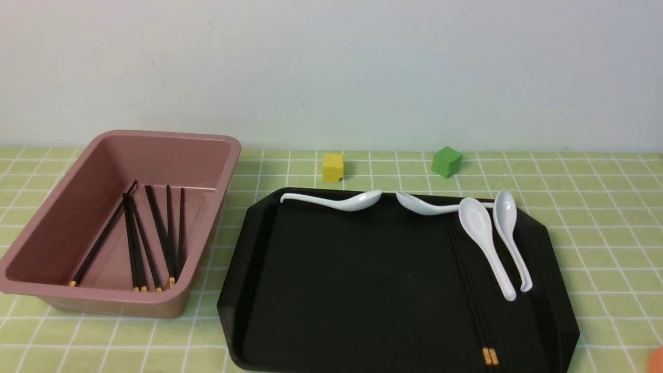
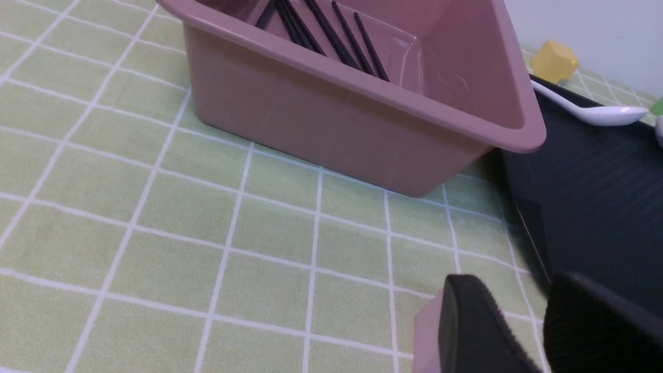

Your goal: On green tablecloth take chopsticks from black tray and put them in box.

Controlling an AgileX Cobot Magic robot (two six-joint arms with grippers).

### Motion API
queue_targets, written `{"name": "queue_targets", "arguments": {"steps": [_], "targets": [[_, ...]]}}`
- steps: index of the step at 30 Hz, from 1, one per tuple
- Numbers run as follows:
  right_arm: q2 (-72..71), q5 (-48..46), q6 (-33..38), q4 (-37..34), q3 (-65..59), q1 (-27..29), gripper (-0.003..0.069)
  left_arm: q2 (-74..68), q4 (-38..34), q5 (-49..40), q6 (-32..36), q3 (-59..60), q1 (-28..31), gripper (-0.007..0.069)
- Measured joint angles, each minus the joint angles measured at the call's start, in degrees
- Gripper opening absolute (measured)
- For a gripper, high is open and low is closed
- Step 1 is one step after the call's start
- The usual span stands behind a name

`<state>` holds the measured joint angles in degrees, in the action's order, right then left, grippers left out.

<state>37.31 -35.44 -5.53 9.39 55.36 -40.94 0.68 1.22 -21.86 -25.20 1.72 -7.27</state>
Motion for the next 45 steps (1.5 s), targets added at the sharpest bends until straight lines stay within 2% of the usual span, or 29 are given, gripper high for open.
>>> {"name": "queue_targets", "arguments": {"steps": [4, 8, 13, 38, 41, 45], "targets": [[-5.1, 17.0, -3.9, -0.6, -15.4, 0.0, -0.0002, 0.0, 0.0, 0.0, 0.0, 0.0, 0.0, 0.0232], [-4.1, 22.6, -6.1, 1.2, -17.2, 0.0, 0.0001, 0.0, 0.0, 0.0, 0.0, 0.0, 0.0, 0.0235], [-3.8, 23.8, -6.5, 3.3, -17.4, 0.0, 0.0001, 0.0, 0.0, 0.0, 0.0, 0.0, 0.0, 0.0236], [-3.7, 24.2, -7.0, 3.4, -17.6, 0.0, 0.0018, 0.0, 0.0, 0.0, 0.0, 0.0, 0.0, 0.0238], [-4.4, 25.7, -6.6, 3.4, -18.8, 1.1, 0.0022, 0.0, 0.0, 0.0, 0.0, 0.0, 0.0, 0.0238], [-7.6, 29.9, -5.4, 3.2, -24.4, 8.0, 0.0026, 0.0, 0.0, 0.0, 0.0, 0.0, 0.0, 0.0238]]}}
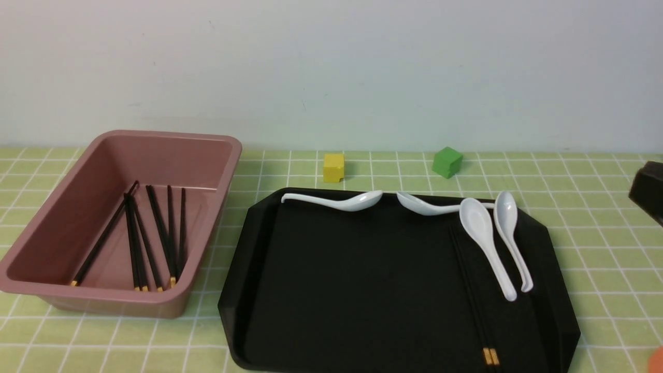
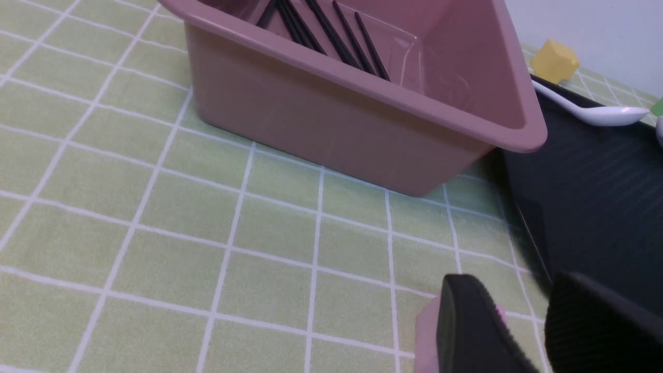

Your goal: On green tablecloth take chopsticks from black tray and put them in box.

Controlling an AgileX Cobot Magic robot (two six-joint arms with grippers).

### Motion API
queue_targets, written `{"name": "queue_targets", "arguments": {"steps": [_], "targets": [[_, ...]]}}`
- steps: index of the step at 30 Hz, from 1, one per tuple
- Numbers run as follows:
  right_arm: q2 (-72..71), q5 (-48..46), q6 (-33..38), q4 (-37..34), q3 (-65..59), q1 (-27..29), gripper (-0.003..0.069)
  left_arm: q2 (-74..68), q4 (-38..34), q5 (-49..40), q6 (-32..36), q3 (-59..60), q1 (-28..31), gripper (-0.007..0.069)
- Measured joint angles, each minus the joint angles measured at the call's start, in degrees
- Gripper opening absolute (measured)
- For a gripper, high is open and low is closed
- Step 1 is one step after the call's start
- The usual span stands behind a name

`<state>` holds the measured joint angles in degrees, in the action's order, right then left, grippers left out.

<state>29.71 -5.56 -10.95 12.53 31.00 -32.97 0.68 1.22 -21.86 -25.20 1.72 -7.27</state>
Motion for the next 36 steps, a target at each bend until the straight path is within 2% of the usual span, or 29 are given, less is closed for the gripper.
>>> {"name": "queue_targets", "arguments": {"steps": [1, 2, 4, 9, 12, 14, 22, 31, 36], "targets": [[-0.2, 0.2, 0.0, -0.2, 0.0, 0.0, 0.0026, 0.0, 0.0, 0.0, 0.0, 0.0, 0.0, 0.0238], [-1.5, 1.1, 0.0, -0.8, -1.7, 2.5, 0.0028, 0.0, 0.0, 0.0, 0.0, 0.0, 0.0, 0.0238], [-6.3, 2.8, 0.5, -3.8, -7.0, 10.1, 0.0031, 0.0, 0.0, 0.0, 0.0, 0.0, 0.0, 0.0238], [-17.9, 2.6, 5.3, -9.4, -16.3, 23.0, 0.0036, 0.0, 0.0, 0.0, 0.0, 0.0, 0.0, 0.0238], [-24.5, 0.2, 7.1, -11.9, -22.0, 29.2, 0.004, 0.0, 0.0, 0.0, 0.0, 0.0, 0.0, 0.0238], [-27.1, -1.2, 7.2, -12.5, -24.8, 31.3, 0.0041, 0.0, 0.0, 0.0, 0.0, 0.0, 0.0, 0.0238], [-30.2, -4.2, 7.2, -12.5, -32.4, 32.4, 0.0045, 0.0, 0.0, 0.0, 0.0, 0.0, 0.0, 0.0238], [-30.2, -10.1, 7.2, -12.5, -32.4, 24.3, 0.0059, 0.0, 0.0, 0.0, 0.0, 0.0, 0.0, 0.0238], [-30.3, -14.3, 7.2, -12.5, -32.3, 23.7, 0.0063, 0.0, 0.0, 0.0, 0.0, 0.0, 0.0, 0.0238]]}}
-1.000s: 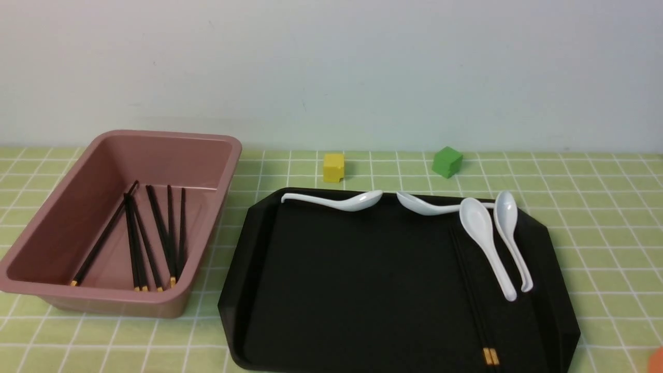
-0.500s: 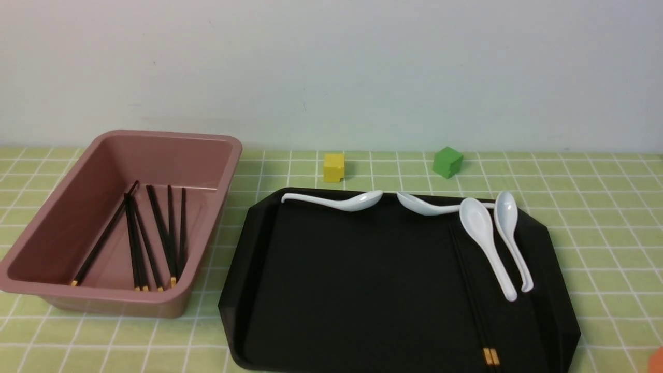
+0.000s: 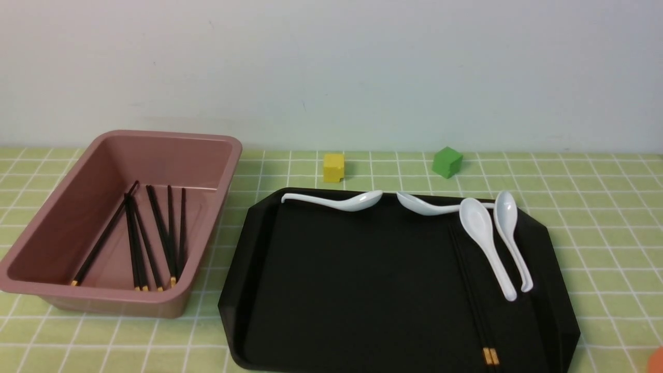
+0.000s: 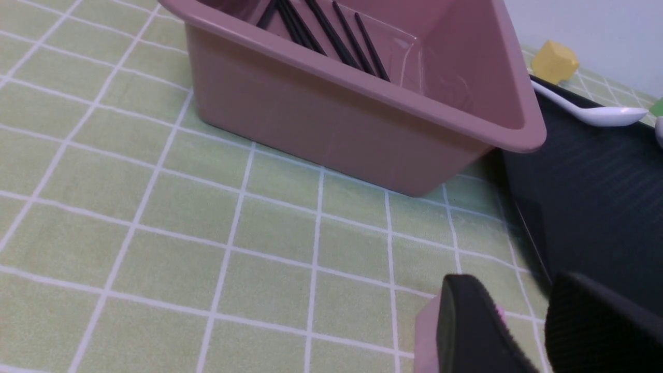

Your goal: On green tablecloth take chopsticks from black tray and put them in box.

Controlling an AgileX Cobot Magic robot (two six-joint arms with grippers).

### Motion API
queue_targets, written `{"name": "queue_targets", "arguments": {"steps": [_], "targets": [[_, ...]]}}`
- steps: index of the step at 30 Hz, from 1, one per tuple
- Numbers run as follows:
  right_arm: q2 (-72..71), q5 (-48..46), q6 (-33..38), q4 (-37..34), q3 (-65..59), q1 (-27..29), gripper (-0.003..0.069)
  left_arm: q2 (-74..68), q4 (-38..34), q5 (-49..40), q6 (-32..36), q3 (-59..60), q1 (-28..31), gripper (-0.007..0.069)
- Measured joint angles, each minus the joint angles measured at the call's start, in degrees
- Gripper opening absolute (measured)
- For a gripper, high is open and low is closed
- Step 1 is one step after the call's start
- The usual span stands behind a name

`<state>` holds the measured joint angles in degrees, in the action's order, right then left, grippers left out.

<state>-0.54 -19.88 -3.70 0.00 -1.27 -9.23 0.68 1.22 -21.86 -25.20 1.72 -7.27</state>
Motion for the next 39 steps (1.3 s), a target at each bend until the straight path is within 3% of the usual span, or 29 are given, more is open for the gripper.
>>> {"name": "queue_targets", "arguments": {"steps": [39], "targets": [[0.0, -1.0, 0.0, 0.0, 0.2, 0.0, 0.0115, 0.0, 0.0, 0.0, 0.0, 0.0, 0.0, 0.0239]]}}
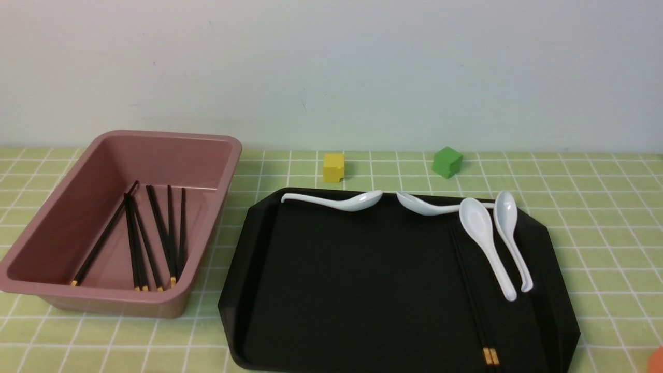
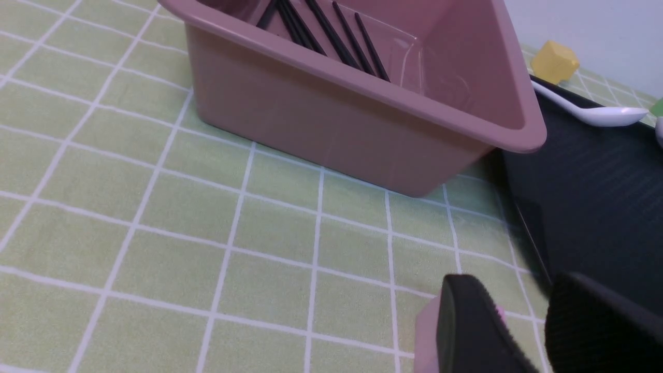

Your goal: On green tablecloth take chopsticks from black tray and put them in box.

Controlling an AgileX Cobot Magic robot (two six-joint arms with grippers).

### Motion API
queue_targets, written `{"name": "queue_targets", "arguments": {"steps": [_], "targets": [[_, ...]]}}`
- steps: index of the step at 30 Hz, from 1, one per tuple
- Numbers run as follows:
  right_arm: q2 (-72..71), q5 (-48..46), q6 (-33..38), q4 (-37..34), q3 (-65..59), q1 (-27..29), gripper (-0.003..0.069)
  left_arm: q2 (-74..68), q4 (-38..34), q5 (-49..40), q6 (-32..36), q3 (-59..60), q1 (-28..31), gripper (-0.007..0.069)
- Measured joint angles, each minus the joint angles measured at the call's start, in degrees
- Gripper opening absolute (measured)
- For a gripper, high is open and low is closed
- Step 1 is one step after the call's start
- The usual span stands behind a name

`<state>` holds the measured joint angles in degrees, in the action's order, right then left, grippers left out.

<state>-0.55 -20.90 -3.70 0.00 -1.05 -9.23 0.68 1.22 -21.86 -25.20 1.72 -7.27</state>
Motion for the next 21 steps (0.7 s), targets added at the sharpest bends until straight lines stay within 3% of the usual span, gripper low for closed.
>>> {"name": "queue_targets", "arguments": {"steps": [21], "targets": [[0.0, 0.0, 0.1, 0.0, 0.0, 0.0, 0.0135, 0.0, 0.0, 0.0, 0.0, 0.0, 0.0, 0.0239]]}}
